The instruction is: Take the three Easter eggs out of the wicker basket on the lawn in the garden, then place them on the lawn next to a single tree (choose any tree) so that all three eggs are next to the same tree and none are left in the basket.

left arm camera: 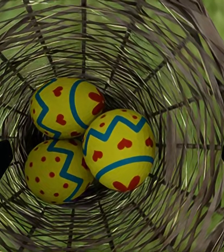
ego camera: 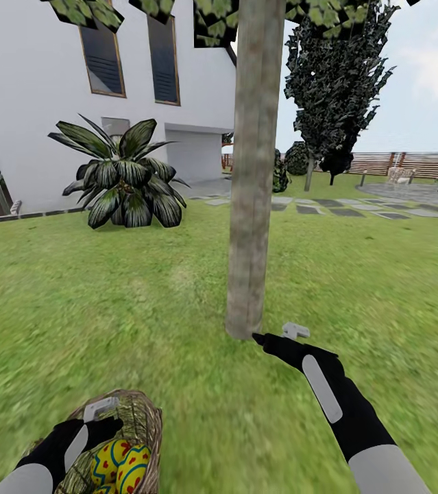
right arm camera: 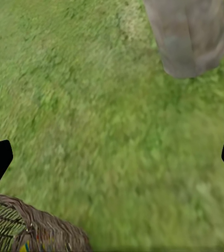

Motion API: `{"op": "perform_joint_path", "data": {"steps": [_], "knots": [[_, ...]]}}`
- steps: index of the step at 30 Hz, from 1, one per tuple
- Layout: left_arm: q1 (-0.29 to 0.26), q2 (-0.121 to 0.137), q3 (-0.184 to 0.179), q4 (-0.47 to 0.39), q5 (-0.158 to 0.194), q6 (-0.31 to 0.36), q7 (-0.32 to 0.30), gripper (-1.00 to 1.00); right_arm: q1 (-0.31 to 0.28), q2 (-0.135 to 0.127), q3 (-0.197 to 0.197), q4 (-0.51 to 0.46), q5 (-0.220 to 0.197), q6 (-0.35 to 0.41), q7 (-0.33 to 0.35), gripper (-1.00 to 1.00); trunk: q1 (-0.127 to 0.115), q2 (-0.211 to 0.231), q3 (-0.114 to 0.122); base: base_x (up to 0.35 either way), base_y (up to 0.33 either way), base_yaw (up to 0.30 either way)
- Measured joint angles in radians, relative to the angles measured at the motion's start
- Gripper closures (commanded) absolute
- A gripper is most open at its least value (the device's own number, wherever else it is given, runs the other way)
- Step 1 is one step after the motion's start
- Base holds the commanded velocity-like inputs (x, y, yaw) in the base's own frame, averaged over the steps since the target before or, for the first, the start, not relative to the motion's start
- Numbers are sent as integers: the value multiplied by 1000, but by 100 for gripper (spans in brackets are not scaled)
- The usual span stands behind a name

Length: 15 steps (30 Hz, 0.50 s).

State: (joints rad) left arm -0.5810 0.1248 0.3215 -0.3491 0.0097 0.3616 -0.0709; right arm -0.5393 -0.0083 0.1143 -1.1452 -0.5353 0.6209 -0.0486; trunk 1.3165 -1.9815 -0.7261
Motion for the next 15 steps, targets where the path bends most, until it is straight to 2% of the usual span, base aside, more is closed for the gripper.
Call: {"op": "perform_joint_path", "data": {"steps": [7, 15], "knots": [[0, 1, 0, 0, 0, 0, 0, -100, 0, 1, 0, 0, 0, -1, 0, -100, 0, 0, 0, 0, 0, 0], [0, 1, 0, 0, 0, 0, 0, -100, 0, 1, 1, 0, 0, -1, 0, -100, 31, -56, -25, 0, 0, 0]]}}
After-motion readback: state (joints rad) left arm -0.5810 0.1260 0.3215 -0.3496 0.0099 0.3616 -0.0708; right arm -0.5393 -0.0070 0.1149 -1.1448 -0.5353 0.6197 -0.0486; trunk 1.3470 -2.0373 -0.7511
